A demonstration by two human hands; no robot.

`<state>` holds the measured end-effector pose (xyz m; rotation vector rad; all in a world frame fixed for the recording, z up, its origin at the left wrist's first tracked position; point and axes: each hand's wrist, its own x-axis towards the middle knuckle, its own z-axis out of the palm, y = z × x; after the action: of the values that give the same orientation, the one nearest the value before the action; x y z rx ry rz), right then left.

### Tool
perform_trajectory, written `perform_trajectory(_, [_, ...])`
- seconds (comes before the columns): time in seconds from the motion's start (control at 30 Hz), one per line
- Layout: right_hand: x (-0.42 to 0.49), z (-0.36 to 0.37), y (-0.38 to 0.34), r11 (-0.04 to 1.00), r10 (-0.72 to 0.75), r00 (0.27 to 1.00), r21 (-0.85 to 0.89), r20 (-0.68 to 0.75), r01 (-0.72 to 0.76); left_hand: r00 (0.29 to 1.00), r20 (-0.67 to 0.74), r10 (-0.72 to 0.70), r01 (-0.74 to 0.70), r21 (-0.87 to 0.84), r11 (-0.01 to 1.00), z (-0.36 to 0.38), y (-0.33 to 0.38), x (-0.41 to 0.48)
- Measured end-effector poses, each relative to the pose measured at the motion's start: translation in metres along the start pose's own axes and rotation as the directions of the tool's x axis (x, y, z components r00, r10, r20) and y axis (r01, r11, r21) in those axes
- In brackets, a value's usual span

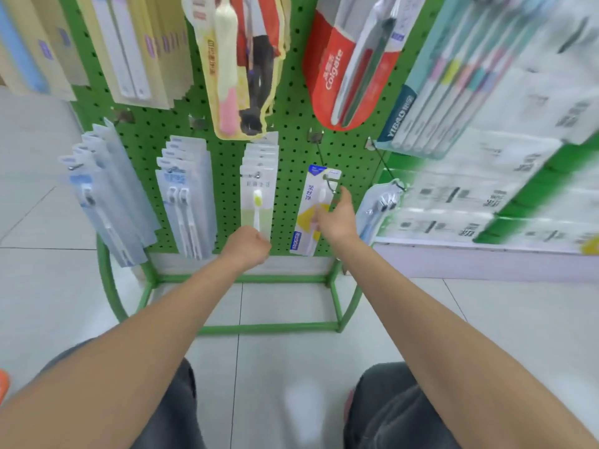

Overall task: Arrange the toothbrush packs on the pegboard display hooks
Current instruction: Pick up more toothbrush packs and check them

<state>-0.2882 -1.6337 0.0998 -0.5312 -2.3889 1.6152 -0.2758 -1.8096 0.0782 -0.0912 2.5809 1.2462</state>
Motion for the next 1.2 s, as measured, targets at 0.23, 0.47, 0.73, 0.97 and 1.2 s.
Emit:
perform_trajectory(0.23, [-0.003, -0.003, 0.002, 0.993, -0.098, 0.991, 0.053, -0.089, 0.103, 0.992, 0.086, 0.094, -0.086, -0.101, 0.991, 0.004, 0.026, -0.013])
perform_trajectory(0.47, [-0.003, -0.014, -0.013, 0.969, -0.224, 0.975, -0.108, -0.009, 0.222, 0.995, 0.057, 0.082, -0.072, -0.16, 0.985, -0.005, 0.03, -0.024])
perform_trajectory(0.73, [-0.016, -0.033, -0.023, 0.929, -0.245, 0.968, -0.274, 0.049, 0.249, 0.995, 0.067, 0.074, -0.062, -0.167, 0.984, -0.001, 0.027, -0.046])
perform_trajectory(0.97, [-0.02, -0.033, -0.028, 0.885, -0.258, 0.96, -0.374, 0.105, 0.278, 0.996, 0.052, 0.067, -0.059, -0.133, 0.989, -0.002, 0.019, -0.049])
perform_trajectory(1.2, [-0.035, -0.008, -0.013, 0.963, -0.031, 0.95, -0.245, 0.311, 0.111, 0.998, 0.001, 0.058, -0.057, -0.165, 0.985, -0.011, 0.014, -0.044])
